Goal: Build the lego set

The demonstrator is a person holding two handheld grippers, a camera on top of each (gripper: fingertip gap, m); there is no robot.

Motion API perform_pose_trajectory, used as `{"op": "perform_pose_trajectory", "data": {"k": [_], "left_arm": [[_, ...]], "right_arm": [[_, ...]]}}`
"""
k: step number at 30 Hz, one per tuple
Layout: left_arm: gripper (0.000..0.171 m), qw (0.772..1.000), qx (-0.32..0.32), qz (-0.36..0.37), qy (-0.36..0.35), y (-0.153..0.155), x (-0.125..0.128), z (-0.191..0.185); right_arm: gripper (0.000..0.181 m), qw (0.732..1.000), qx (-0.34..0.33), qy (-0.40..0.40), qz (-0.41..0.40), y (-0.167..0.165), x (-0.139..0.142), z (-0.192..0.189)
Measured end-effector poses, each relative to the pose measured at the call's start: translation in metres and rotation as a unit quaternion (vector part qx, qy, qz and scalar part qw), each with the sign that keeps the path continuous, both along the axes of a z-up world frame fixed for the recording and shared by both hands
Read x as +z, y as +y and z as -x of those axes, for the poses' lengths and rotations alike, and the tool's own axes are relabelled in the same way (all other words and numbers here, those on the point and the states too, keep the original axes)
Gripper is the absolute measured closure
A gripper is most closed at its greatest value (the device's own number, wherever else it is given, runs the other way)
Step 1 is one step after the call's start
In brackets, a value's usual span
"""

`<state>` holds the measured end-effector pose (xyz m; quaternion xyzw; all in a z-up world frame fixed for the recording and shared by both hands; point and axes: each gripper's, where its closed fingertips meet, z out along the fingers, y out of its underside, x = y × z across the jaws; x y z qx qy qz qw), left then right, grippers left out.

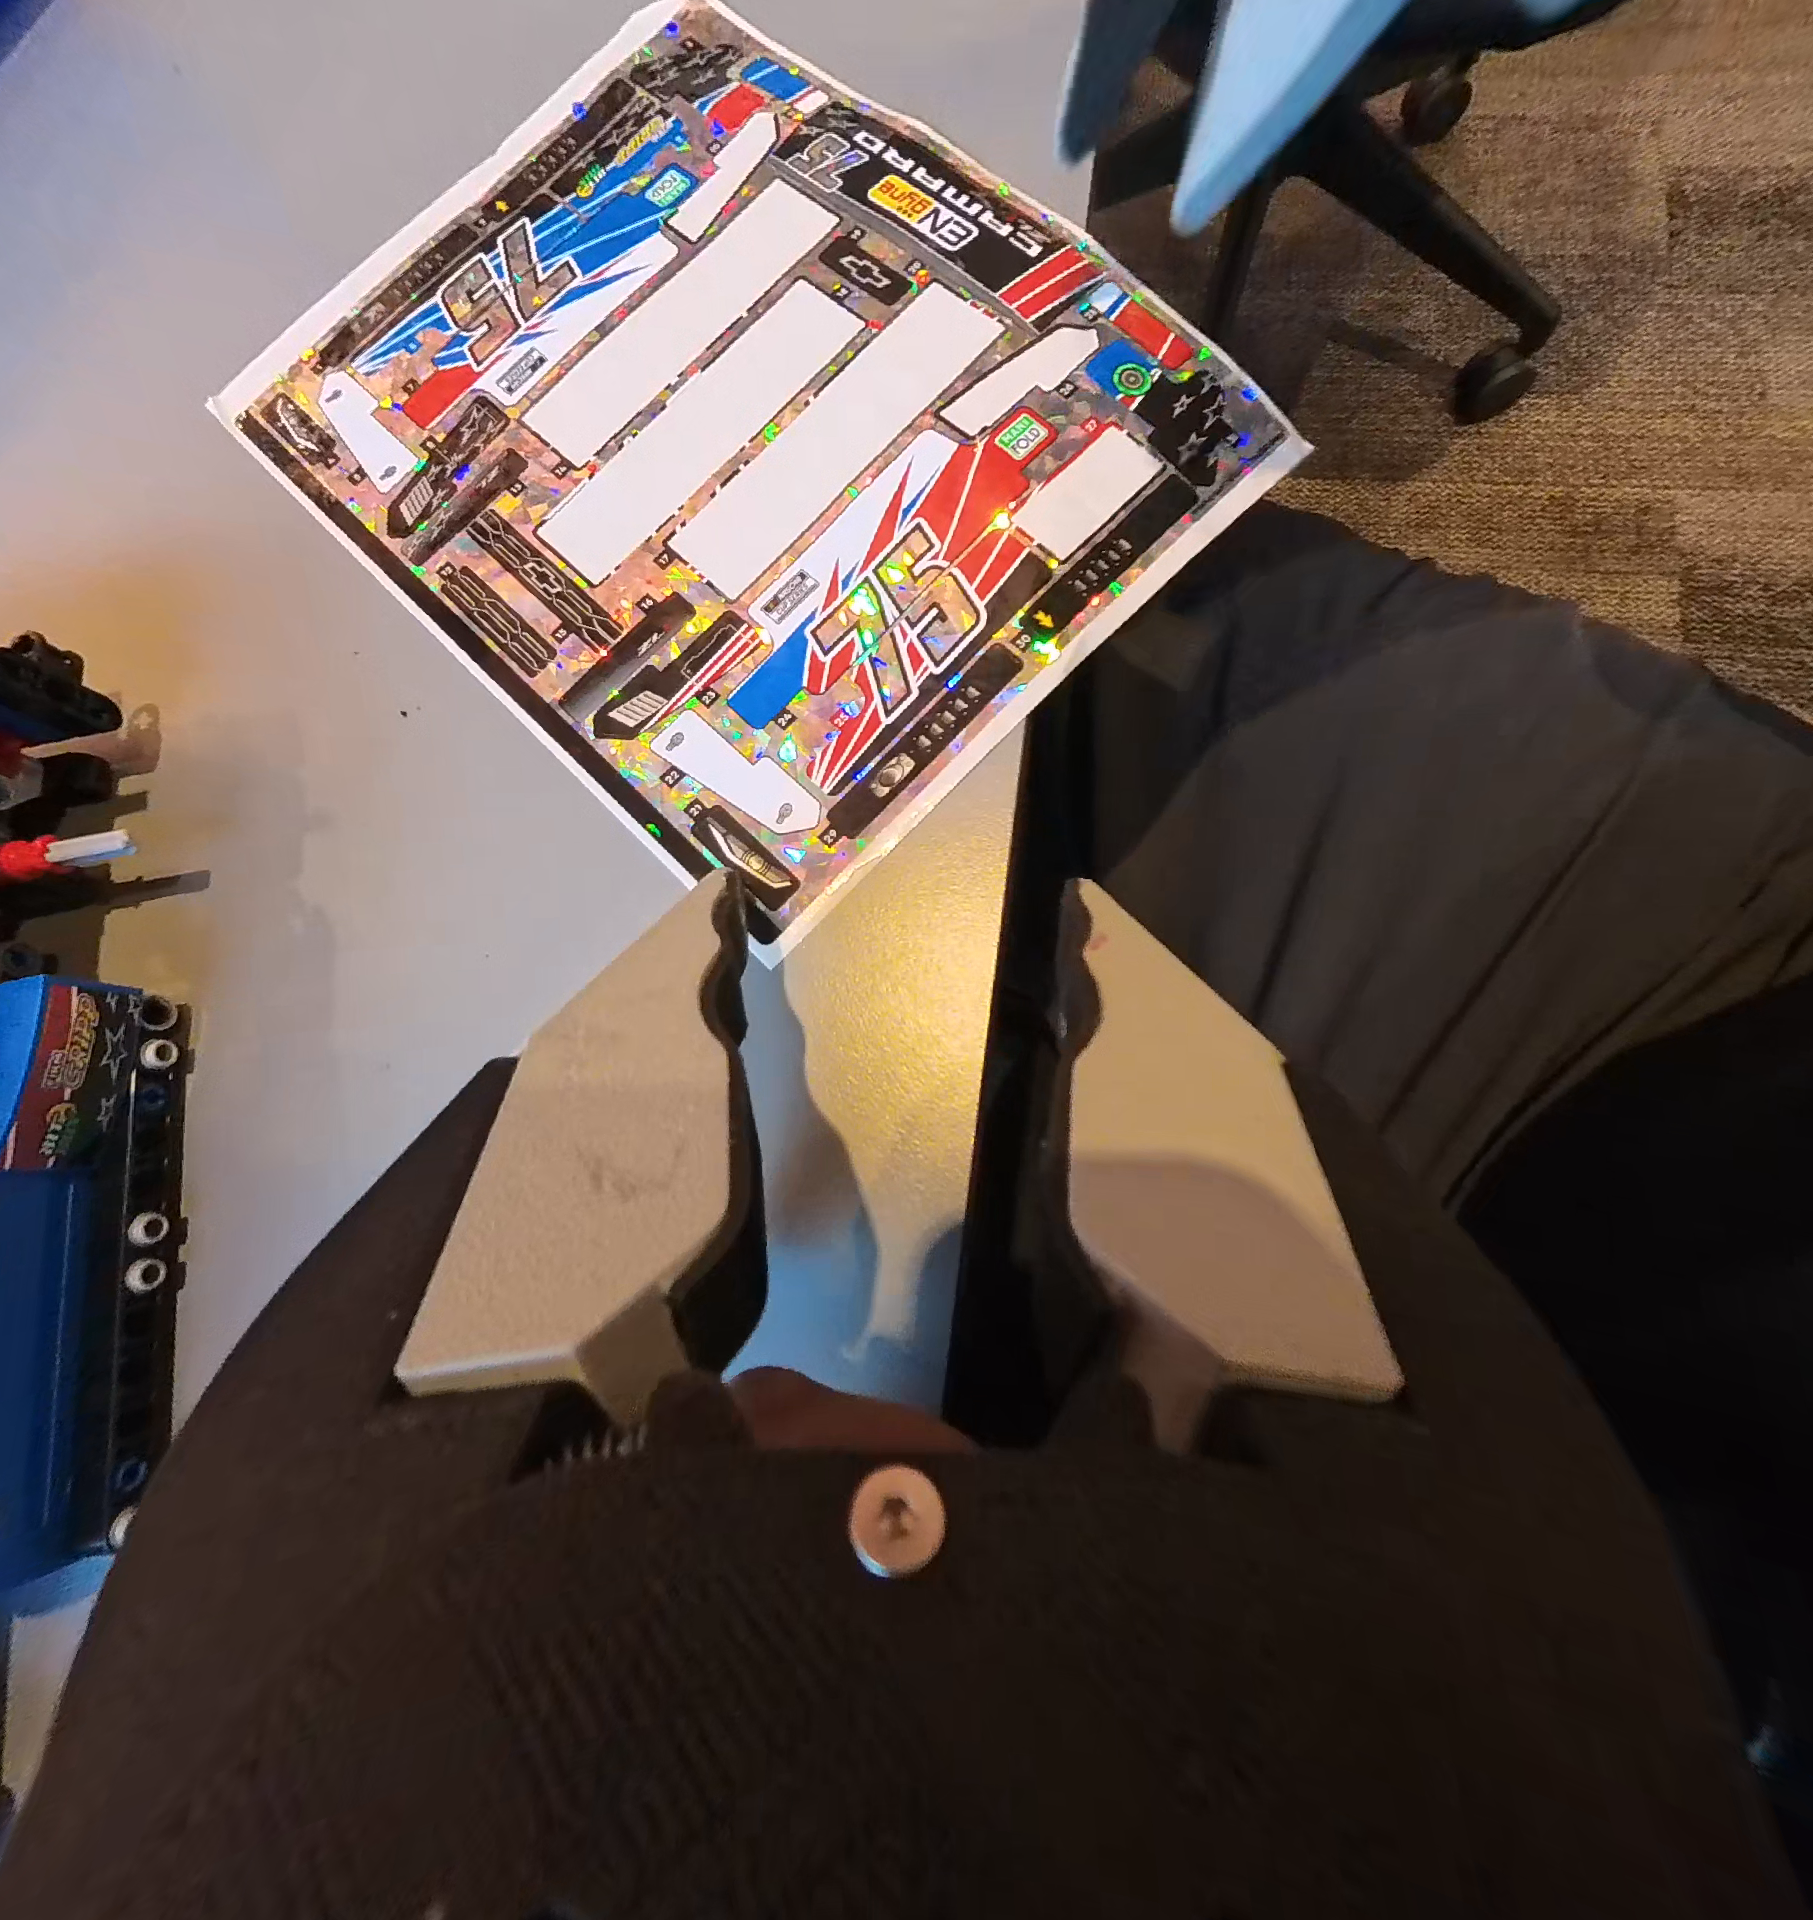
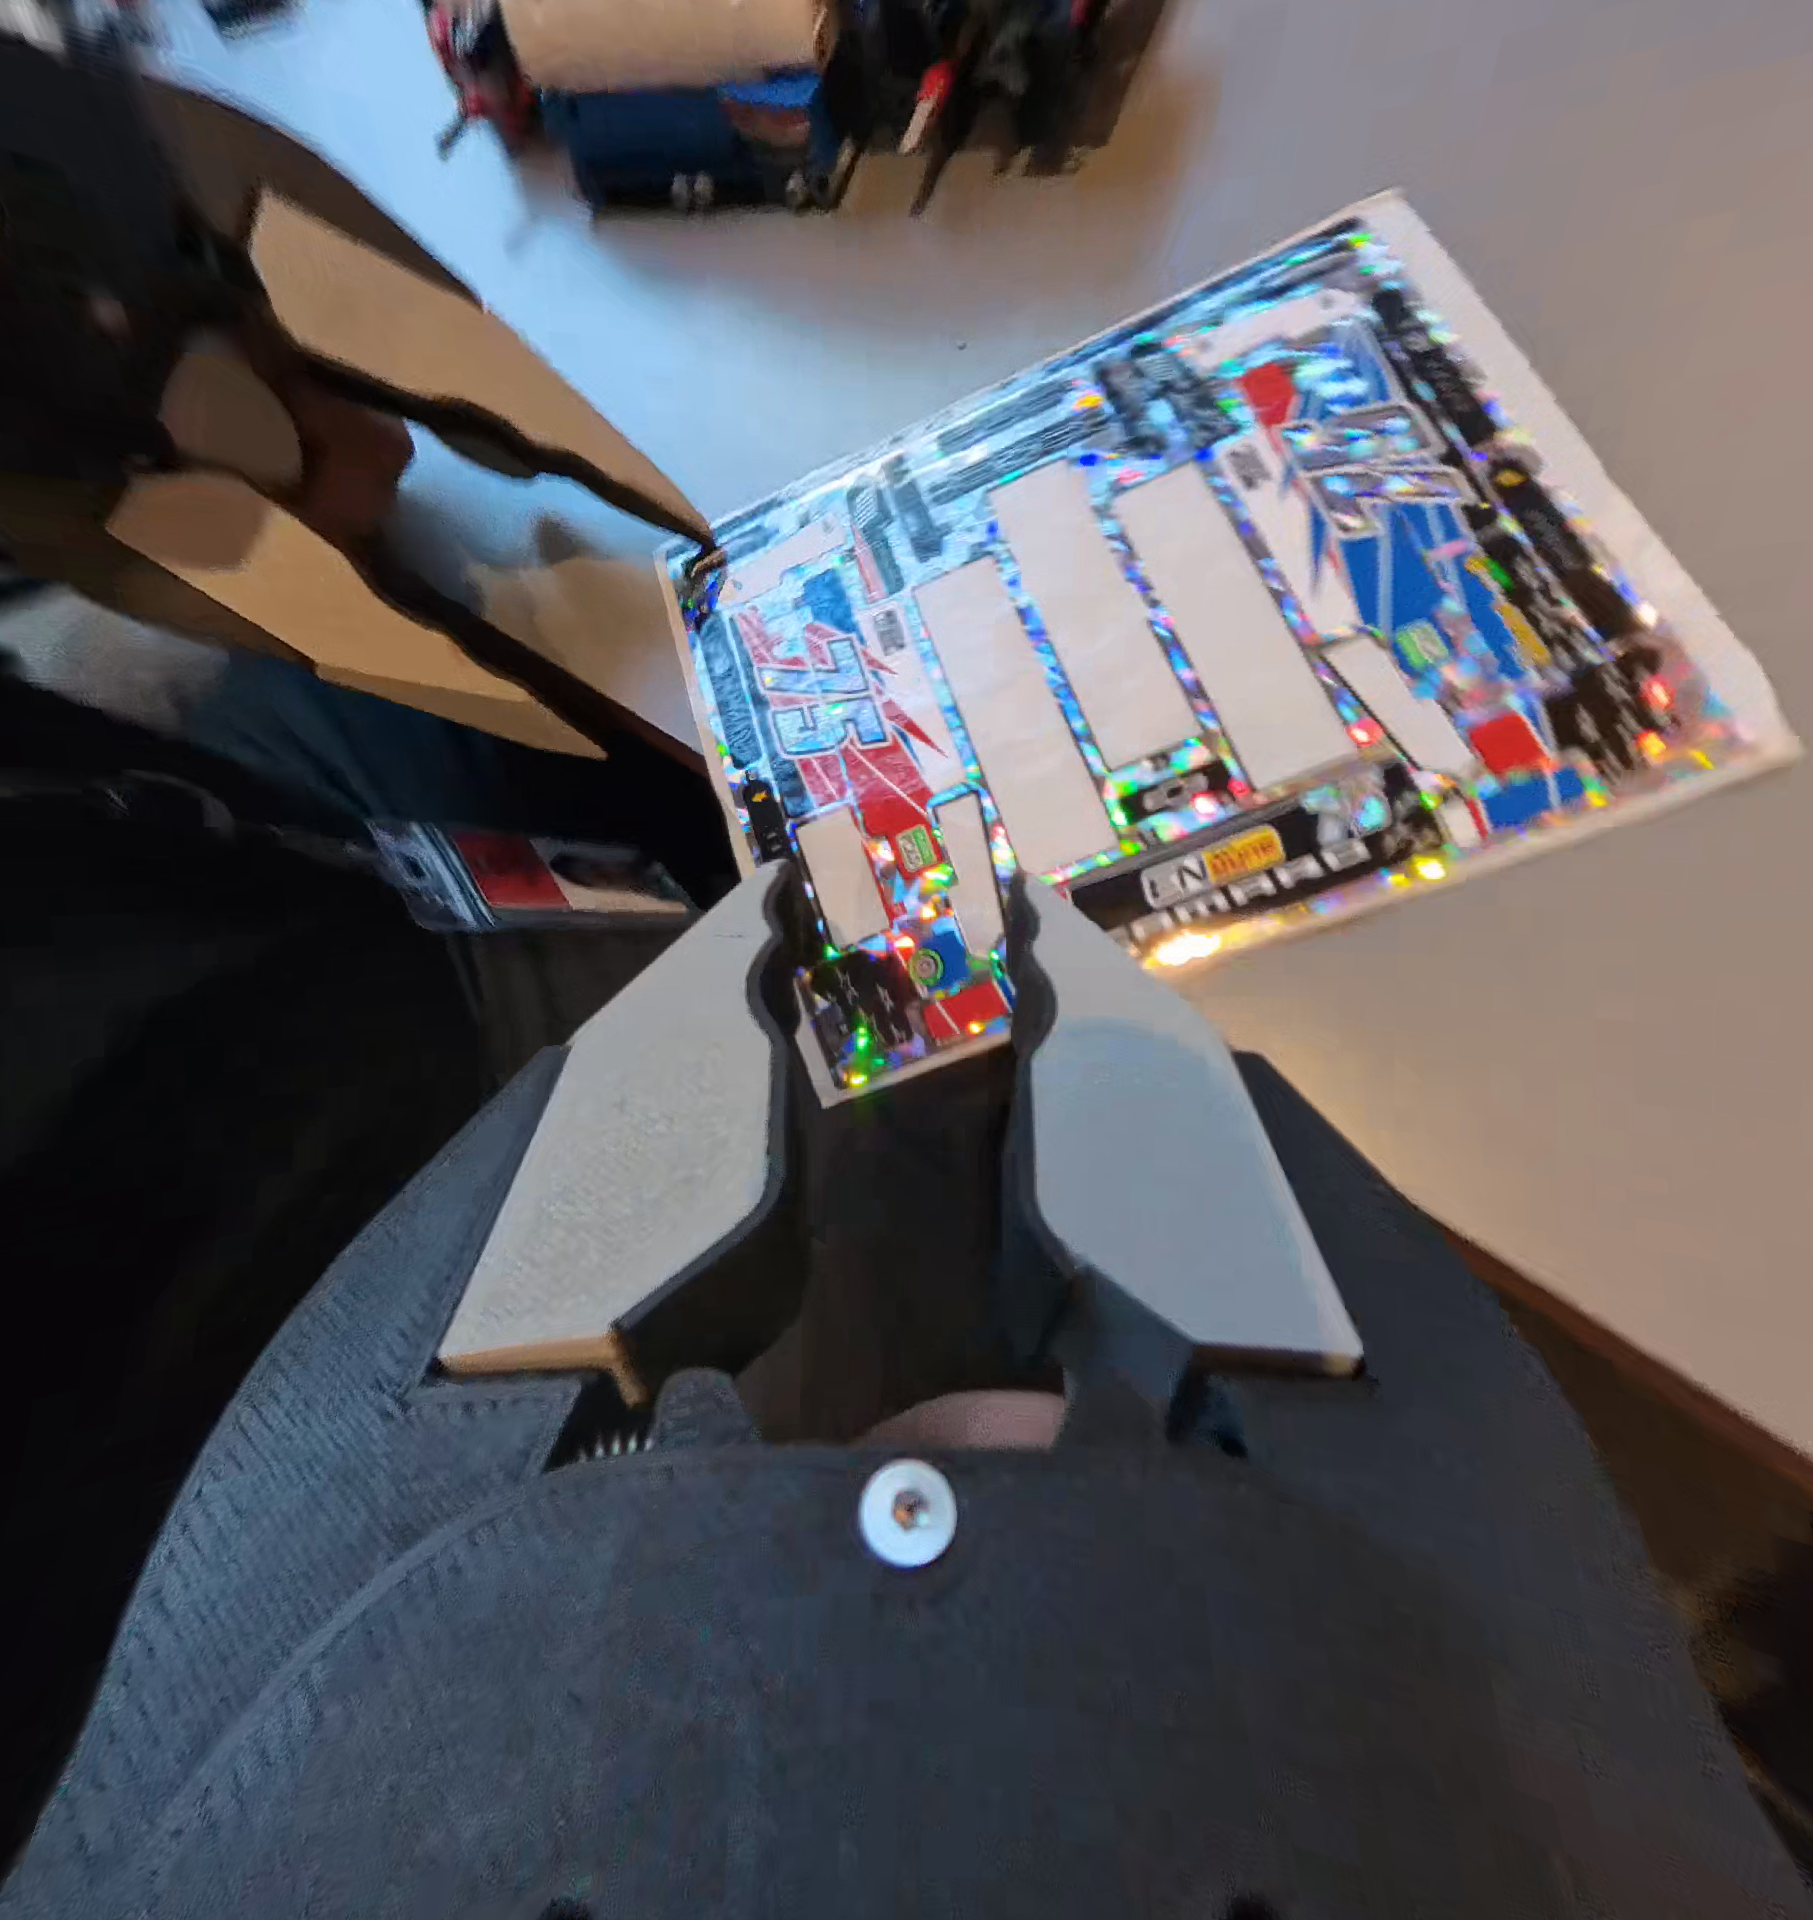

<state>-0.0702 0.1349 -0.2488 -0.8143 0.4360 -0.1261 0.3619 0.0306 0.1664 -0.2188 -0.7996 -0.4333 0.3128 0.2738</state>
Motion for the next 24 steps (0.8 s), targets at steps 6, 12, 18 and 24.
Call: {"op": "perform_pose_trajectory", "data": {"k": [6, 12, 18, 24], "left_arm": [[0.116, 1.0, 0.005, 0.014, -0.018, 0.0, 0.002, 0.001], [0.124, 0.999, 0.02, 0.029, -0.039, 0.003, 0.004, 0.004], [0.126, 0.999, 0.023, 0.012, -0.022, -0.002, 0.002, 0.006], [0.125, 0.999, 0.025, 0.023, -0.02, -0.01, 0.003, 0.002]], "right_arm": [[0.157, 0.991, 0.058, -0.102, -0.057, 0.001, -0.027, 0.017], [0.156, 0.995, 0.058, -0.08, -0.032, -0.001, -0.025, 0.02], [0.149, 0.997, 0.005, -0.063, -0.054, -0.003, -0.02, 0.006], [0.137, 0.984, -0.153, 0.048, 0.072, -0.004, -0.032, -0.042]]}}
